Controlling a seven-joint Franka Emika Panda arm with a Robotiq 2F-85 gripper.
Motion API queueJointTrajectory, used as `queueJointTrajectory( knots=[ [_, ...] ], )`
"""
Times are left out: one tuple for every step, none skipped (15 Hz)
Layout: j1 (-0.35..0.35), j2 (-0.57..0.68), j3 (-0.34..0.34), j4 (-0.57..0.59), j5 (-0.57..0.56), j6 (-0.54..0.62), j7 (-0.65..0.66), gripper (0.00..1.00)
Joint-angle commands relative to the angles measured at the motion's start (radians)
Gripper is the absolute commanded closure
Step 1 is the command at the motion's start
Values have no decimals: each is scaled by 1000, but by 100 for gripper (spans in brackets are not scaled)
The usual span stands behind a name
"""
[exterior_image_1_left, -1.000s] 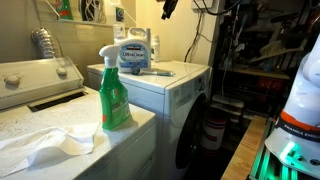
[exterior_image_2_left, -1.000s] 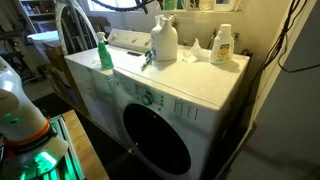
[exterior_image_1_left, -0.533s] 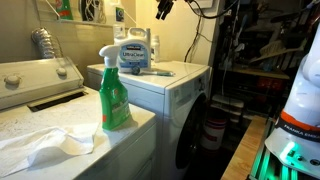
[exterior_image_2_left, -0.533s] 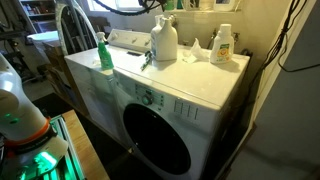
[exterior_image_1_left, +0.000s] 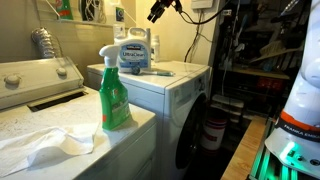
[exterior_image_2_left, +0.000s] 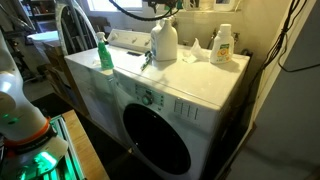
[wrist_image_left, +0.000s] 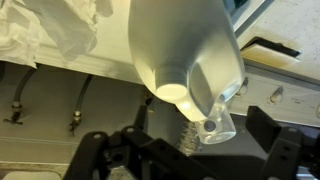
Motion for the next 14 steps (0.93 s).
queueJointTrajectory(
  knots=[
    [-60, 65, 39, 65, 133, -33, -152, 0],
    [-70, 76, 46, 73, 172, -33, -186, 0],
    [-80, 87, 54, 84, 213, -48, -219, 0],
    [-87, 97, 60, 90, 246, -57, -254, 0],
    [-92, 107, 64, 95, 277, -60, -286, 0],
    [-96, 116, 69, 99, 307, -63, -320, 0],
    [-99, 125, 72, 105, 330, -76, -344, 0],
    [-99, 135, 72, 109, 346, -88, -363, 0],
    [-97, 142, 73, 112, 359, -92, -386, 0],
    [-95, 151, 73, 115, 367, -93, -405, 0],
    [-92, 157, 73, 118, 372, -94, -414, 0],
    [-88, 165, 74, 120, 375, -88, -431, 0],
    [-85, 175, 76, 124, 372, -84, -444, 0],
    [-84, 183, 78, 127, 371, -81, -454, 0]
  ],
)
